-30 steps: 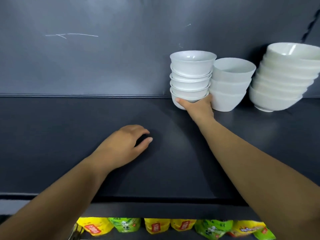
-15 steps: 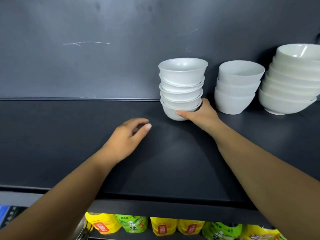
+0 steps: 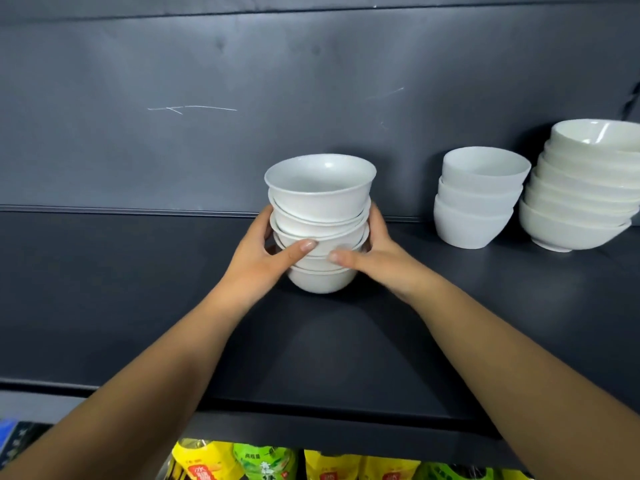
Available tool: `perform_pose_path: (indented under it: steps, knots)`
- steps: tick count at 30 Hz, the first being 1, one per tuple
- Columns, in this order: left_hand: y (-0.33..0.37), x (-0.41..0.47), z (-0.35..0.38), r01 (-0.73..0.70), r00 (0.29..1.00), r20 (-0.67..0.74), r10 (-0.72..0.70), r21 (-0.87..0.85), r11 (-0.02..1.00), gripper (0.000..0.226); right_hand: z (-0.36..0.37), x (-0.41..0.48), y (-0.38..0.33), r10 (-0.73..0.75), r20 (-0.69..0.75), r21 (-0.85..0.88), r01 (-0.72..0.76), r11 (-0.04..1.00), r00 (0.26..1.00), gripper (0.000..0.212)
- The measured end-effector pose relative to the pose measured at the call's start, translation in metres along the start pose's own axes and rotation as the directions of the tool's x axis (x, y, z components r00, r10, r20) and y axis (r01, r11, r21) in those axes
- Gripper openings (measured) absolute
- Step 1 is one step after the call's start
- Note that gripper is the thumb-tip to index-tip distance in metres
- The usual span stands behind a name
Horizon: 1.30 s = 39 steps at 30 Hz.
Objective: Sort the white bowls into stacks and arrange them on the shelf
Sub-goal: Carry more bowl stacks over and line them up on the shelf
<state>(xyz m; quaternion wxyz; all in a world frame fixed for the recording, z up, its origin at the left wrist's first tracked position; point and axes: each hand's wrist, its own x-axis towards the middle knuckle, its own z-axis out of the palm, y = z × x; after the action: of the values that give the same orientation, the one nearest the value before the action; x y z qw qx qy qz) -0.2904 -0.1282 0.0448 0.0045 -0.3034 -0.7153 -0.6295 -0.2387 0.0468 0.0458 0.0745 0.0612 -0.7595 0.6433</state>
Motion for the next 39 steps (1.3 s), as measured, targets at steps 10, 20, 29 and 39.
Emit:
perform_pose_path:
  steps: [10,20,29,39]
  knots:
    - [-0.004,0.002,0.000,-0.050,0.998,0.028,0.052,-0.068,0.996,0.068,-0.001,0.011,-0.013,-0.116,-0.135,0.078,0.127,0.989,0.984,0.066]
    - [-0.004,0.003,0.001,-0.119,0.991,0.054,0.124,-0.089,0.989,0.066,0.002,0.011,-0.016,-0.188,-0.166,0.037,0.196,0.980,0.968,0.091]
    - [-0.001,0.002,0.002,-0.116,0.989,0.079,0.126,-0.119,0.986,0.055,-0.005,0.006,-0.018,-0.218,-0.178,-0.016,0.218,0.976,0.960,0.064]
    - [-0.004,0.002,0.005,-0.122,0.992,0.009,0.125,-0.154,0.980,0.041,0.006,0.017,-0.030,-0.238,-0.145,0.100,0.254,0.962,0.960,0.074]
